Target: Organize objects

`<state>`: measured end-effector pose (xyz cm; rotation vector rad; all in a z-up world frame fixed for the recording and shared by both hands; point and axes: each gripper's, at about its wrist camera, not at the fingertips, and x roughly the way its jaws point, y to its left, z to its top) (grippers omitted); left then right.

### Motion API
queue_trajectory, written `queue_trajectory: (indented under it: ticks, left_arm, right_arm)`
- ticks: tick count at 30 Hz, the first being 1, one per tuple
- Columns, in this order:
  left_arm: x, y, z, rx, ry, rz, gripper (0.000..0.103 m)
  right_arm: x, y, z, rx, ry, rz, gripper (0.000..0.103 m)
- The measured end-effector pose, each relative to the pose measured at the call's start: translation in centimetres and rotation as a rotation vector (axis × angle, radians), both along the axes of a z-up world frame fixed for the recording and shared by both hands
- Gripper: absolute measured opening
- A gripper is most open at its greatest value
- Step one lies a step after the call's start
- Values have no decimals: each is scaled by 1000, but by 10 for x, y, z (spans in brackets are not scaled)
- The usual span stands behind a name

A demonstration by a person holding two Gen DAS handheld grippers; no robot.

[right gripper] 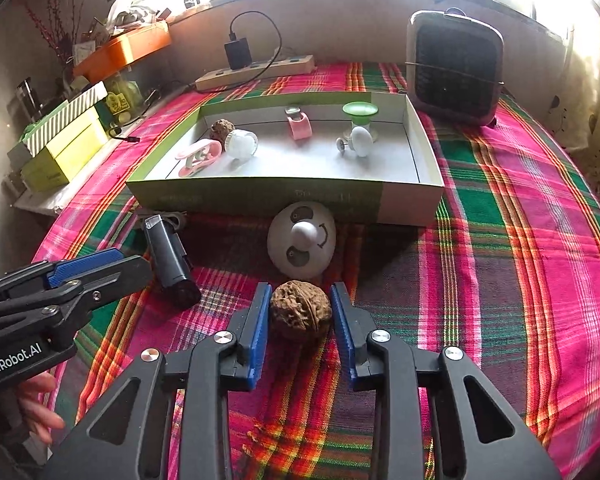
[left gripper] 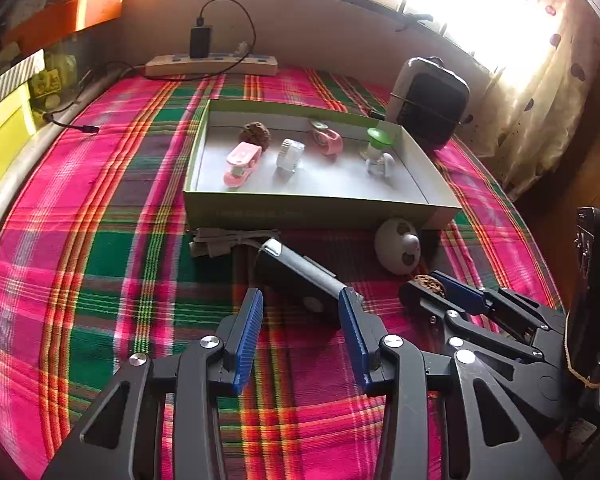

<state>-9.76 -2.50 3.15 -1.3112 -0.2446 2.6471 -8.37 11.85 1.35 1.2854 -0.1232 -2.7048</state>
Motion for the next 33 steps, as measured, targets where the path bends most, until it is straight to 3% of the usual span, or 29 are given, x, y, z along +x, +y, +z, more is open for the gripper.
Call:
queue_trajectory:
  ticks: [10,23,33]
  left_arm:
    - [-8,26,-1,-57,-33,32,38]
    - [-9,18,-10,-83,-79,56,38]
    - [-4,2,-10,-90,-68,89,38]
  right_arm:
    - [0,4,0,-17,-1,16,31]
    - [0,5,-1,-22,-2,22,31]
    - [0,5,-1,-18,-1,22,31]
